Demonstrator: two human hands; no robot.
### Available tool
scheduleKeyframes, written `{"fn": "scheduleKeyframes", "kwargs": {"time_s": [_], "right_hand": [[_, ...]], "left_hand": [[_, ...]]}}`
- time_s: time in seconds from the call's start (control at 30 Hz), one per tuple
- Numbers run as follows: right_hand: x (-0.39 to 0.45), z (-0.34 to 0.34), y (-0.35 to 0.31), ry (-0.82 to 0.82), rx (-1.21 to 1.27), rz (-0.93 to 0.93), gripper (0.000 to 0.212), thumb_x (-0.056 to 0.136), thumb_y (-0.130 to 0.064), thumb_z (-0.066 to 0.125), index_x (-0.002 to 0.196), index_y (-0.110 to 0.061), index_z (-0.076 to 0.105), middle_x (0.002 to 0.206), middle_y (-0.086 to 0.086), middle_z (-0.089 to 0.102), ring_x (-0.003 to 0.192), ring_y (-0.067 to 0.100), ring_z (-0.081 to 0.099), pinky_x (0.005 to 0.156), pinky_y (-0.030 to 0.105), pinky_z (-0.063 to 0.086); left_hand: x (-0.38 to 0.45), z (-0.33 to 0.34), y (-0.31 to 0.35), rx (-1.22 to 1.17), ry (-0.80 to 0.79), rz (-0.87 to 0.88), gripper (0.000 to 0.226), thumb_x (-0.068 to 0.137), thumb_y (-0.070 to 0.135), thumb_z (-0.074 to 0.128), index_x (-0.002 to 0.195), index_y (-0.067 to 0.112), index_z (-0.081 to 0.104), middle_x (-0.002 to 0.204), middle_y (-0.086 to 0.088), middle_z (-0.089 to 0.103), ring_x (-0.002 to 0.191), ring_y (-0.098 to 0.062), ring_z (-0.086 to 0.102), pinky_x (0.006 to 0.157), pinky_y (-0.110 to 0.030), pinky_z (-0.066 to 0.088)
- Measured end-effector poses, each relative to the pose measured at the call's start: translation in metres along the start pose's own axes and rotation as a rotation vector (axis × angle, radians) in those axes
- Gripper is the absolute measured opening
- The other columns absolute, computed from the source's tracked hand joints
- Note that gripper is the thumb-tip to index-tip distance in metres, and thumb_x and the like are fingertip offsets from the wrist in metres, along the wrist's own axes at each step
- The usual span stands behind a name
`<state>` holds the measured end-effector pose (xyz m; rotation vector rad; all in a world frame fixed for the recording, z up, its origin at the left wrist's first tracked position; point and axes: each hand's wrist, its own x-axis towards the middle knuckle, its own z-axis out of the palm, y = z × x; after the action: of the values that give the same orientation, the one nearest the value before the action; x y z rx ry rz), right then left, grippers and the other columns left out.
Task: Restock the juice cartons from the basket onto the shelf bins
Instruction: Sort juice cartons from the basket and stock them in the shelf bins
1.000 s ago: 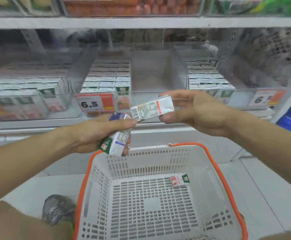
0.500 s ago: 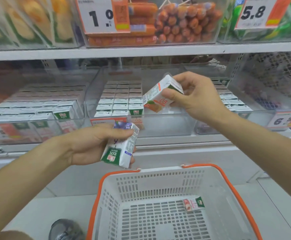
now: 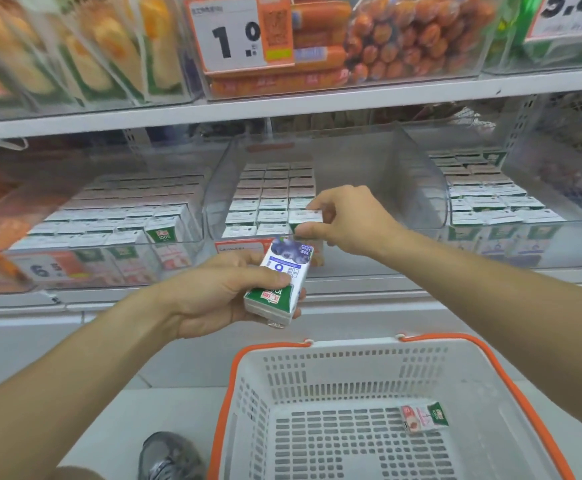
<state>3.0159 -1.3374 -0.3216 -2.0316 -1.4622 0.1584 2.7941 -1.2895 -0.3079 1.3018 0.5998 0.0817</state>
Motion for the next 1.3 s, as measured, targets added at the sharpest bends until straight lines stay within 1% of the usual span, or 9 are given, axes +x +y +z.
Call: {"fn": "scheduleKeyframes", "kwargs": {"time_s": [0.13, 0.27, 0.4, 0.47, 0.6, 0.83, 0.97, 1.13, 1.3], "right_hand": [[-0.002, -0.003, -0.001, -0.090, -0.024, 0.001, 0.030, 0.088, -0.046, 0.068, 0.096, -0.019, 0.074, 0.076, -0.001, 0.073, 0.083, 0.018, 0.068, 0.083, 0.034, 0.055], [-0.012, -0.015, 0.002, -0.178, -0.229, -0.082, 0.029, 0.096, -0.035, 0.058, 0.118, -0.018, 0.066, 0.108, 0.001, 0.072, 0.103, 0.024, 0.064, 0.091, 0.037, 0.050], [-0.025, -0.031, -0.014, -0.095, -0.048, -0.257, 0.027, 0.088, -0.011, 0.061, 0.113, -0.020, 0.067, 0.100, -0.007, 0.070, 0.087, 0.013, 0.066, 0.080, 0.027, 0.052], [-0.037, -0.031, -0.025, -0.338, 0.064, -0.247, 0.038, 0.083, -0.003, 0.064, 0.115, -0.023, 0.066, 0.101, -0.006, 0.070, 0.088, 0.011, 0.067, 0.072, 0.016, 0.050], [-0.065, -0.020, -0.023, -0.686, 0.019, -0.191, 0.088, 0.074, -0.020, 0.084, 0.143, -0.036, 0.032, 0.114, -0.011, 0.063, 0.095, 0.008, 0.065, 0.075, 0.013, 0.051], [-0.087, -0.046, 0.006, -0.436, 0.291, -0.116, 0.073, 0.072, -0.024, 0.089, 0.131, -0.031, 0.046, 0.109, -0.008, 0.069, 0.088, 0.014, 0.070, 0.074, 0.031, 0.059], [-0.094, -0.099, 0.021, -0.224, 0.349, -0.107, 0.061, 0.080, -0.017, 0.081, 0.131, -0.025, 0.049, 0.106, -0.001, 0.069, 0.090, 0.018, 0.070, 0.070, 0.036, 0.061], [-0.099, -0.173, 0.053, 0.061, 0.406, -0.004, 0.055, 0.081, -0.005, 0.077, 0.127, -0.017, 0.049, 0.102, 0.013, 0.068, 0.088, 0.031, 0.070, 0.065, 0.043, 0.062], [-0.108, -0.230, 0.102, 0.225, -0.016, 0.104, 0.058, 0.078, -0.016, 0.083, 0.121, -0.029, 0.046, 0.093, 0.000, 0.072, 0.075, 0.019, 0.071, 0.073, 0.036, 0.057]], "left_hand": [[0.006, -0.002, -0.001, 0.044, 0.091, 0.021, 0.052, 0.078, 0.011, 0.069, 0.128, 0.006, 0.057, 0.097, -0.020, 0.071, 0.075, -0.028, 0.069, 0.067, -0.035, 0.058], [0.009, -0.009, -0.002, 0.131, 0.070, 0.013, 0.054, 0.078, 0.006, 0.078, 0.127, 0.014, 0.057, 0.098, -0.021, 0.071, 0.083, -0.041, 0.070, 0.079, -0.049, 0.059], [0.010, -0.014, -0.005, 0.789, 0.027, 0.093, 0.048, 0.079, 0.022, 0.082, 0.121, 0.037, 0.062, 0.104, 0.005, 0.071, 0.089, -0.016, 0.070, 0.078, -0.032, 0.059], [0.012, -0.011, -0.007, 1.024, 0.024, 0.101, 0.050, 0.075, 0.032, 0.084, 0.117, 0.042, 0.060, 0.094, 0.006, 0.070, 0.075, -0.009, 0.067, 0.066, -0.024, 0.055], [0.021, 0.003, -0.007, 0.907, 0.047, 0.131, 0.032, 0.074, 0.026, 0.085, 0.096, 0.016, 0.063, 0.076, -0.006, 0.073, 0.063, -0.021, 0.069, 0.059, -0.033, 0.057], [0.033, 0.041, 0.005, 0.487, 0.242, 0.351, 0.063, 0.057, 0.035, 0.086, 0.101, 0.007, 0.050, 0.073, -0.012, 0.074, 0.060, -0.022, 0.065, 0.061, -0.036, 0.053], [0.049, 0.075, 0.015, 0.315, 0.301, 0.562, 0.045, 0.072, 0.039, 0.075, 0.102, 0.011, 0.056, 0.088, -0.015, 0.072, 0.074, -0.022, 0.069, 0.074, -0.043, 0.056], [0.092, 0.117, 0.023, 0.802, 0.464, 0.929, 0.028, 0.086, 0.016, 0.070, 0.108, 0.019, 0.053, 0.106, 0.002, 0.060, 0.093, -0.013, 0.059, 0.084, -0.020, 0.046], [0.162, 0.154, 0.030, 1.244, 0.363, 0.865, 0.090, 0.075, 0.058, 0.074, 0.142, 0.011, 0.036, 0.144, -0.006, 0.037, 0.134, -0.023, 0.036, 0.112, -0.040, 0.033]]}}
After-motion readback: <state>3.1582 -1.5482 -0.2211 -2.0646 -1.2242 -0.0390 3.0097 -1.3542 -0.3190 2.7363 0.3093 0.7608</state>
